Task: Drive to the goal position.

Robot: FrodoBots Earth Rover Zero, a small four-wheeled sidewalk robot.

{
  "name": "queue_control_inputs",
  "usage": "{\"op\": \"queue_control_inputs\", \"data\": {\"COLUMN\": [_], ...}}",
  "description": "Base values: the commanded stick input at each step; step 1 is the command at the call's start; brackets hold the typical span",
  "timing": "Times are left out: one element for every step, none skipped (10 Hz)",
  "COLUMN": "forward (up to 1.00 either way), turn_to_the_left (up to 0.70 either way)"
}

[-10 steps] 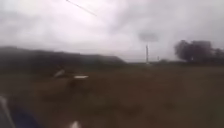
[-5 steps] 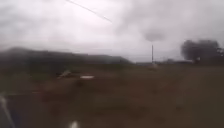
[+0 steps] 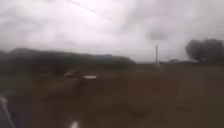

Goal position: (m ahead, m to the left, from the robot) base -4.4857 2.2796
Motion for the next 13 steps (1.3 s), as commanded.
{"op": "queue_control_inputs", "data": {"forward": [0.00, 0.00, 0.00, 0.00, 0.00, 0.00, 0.00, 0.00, 0.00, 0.00, 0.00, 0.00, 0.00], "turn_to_the_left": [0.70, 0.70, 0.70, 0.70, 0.70, 0.70, 0.70, 0.70, 0.70, 0.70, 0.70, 0.70, 0.41]}}
